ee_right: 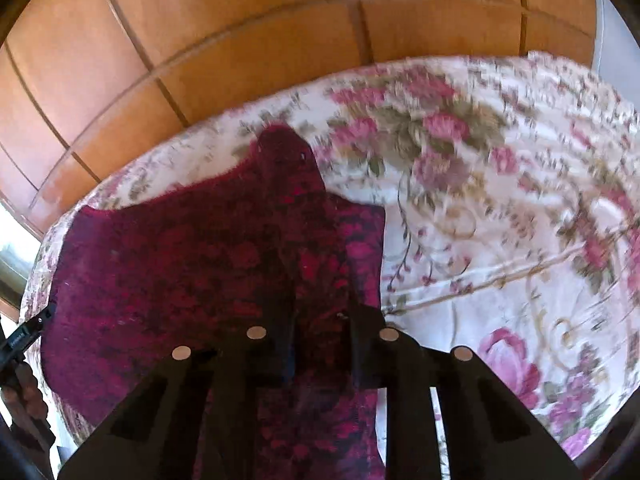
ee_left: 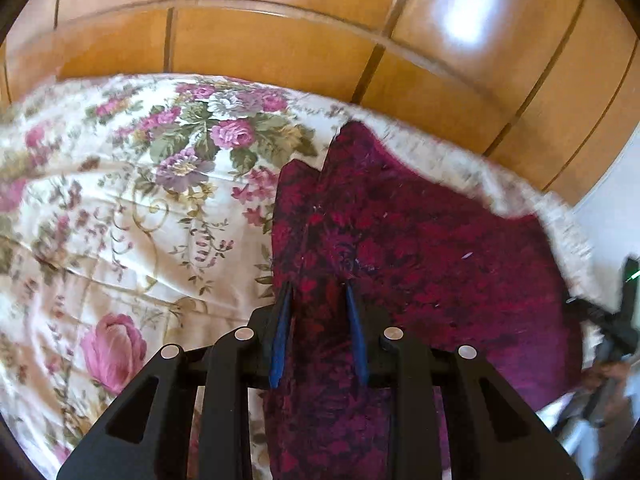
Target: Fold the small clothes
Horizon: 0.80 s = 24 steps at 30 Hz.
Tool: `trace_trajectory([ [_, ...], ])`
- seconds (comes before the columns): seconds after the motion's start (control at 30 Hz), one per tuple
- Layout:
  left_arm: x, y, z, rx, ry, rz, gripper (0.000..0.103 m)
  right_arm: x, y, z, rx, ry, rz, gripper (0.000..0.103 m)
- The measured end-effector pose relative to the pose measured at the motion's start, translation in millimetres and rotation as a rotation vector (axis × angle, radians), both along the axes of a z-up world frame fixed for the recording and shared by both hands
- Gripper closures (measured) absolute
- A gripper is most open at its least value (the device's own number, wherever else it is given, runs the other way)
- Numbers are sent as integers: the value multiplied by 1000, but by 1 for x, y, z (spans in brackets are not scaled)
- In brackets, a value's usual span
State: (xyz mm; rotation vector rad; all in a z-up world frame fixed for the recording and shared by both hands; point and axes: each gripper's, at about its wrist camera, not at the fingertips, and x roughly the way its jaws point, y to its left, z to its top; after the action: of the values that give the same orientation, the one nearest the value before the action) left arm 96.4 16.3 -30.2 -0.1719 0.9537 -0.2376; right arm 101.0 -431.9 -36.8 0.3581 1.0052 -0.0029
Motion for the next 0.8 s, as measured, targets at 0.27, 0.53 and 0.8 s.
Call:
trace_trajectory([
  [0.27,-12,-14,36,162,-113,44,78,-8,1,29,-70,-83,-79,34],
  [0.53,-14,-17,53,234,-184,45,59,1,52,66,-137,-217,-4,17],
  [0.8,-9,-14,50,258,-175,67,59,32,77,18,-179,-95,55,14],
])
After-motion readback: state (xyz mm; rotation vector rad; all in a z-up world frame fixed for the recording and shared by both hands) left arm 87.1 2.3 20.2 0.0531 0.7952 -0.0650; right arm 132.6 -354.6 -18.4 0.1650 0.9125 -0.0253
